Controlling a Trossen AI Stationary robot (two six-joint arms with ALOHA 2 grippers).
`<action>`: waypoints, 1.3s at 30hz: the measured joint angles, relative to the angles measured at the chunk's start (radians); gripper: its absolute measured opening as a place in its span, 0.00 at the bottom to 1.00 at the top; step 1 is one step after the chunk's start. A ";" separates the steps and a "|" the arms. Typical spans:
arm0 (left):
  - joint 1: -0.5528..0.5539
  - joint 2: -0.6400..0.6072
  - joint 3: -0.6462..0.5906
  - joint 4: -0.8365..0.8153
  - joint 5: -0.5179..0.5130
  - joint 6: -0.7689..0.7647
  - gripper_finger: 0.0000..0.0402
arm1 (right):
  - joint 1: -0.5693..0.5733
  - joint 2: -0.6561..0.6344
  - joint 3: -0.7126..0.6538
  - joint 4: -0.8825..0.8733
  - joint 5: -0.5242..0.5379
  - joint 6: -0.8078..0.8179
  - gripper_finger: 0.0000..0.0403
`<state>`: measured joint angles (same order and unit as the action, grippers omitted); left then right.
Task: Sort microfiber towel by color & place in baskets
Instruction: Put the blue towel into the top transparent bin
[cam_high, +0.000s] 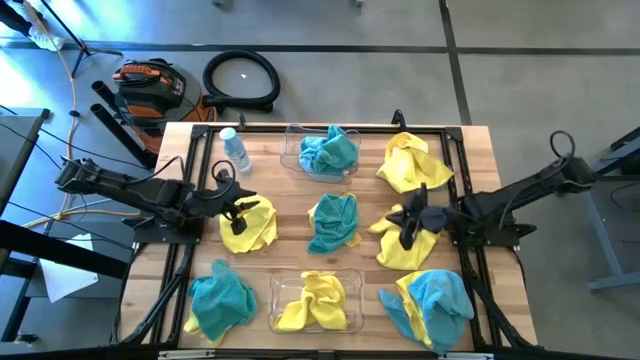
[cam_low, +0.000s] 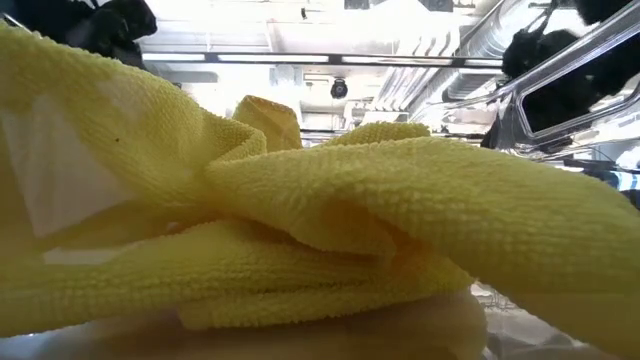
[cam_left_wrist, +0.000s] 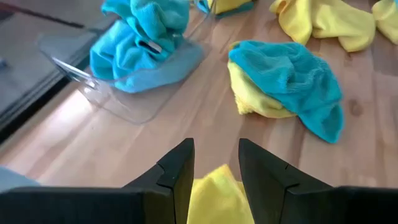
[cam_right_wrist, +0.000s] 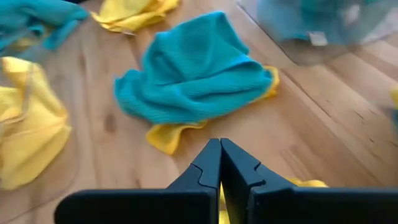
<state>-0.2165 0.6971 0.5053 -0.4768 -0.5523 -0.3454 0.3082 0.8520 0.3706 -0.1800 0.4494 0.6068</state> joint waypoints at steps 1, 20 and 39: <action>0.000 0.004 0.008 -0.014 0.012 -0.013 0.29 | 0.031 -0.001 0.000 0.001 0.025 0.005 0.00; -0.142 0.315 0.341 -0.421 0.220 -0.368 0.29 | 0.252 -0.001 0.000 -0.010 0.293 0.059 0.00; -0.549 0.656 0.536 -0.506 0.550 -0.950 0.22 | 0.251 0.066 0.000 -0.023 0.280 0.078 0.00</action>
<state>-0.7656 1.3526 1.0412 -0.9833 -0.0023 -1.2953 0.5594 0.9182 0.3702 -0.2030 0.7294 0.6848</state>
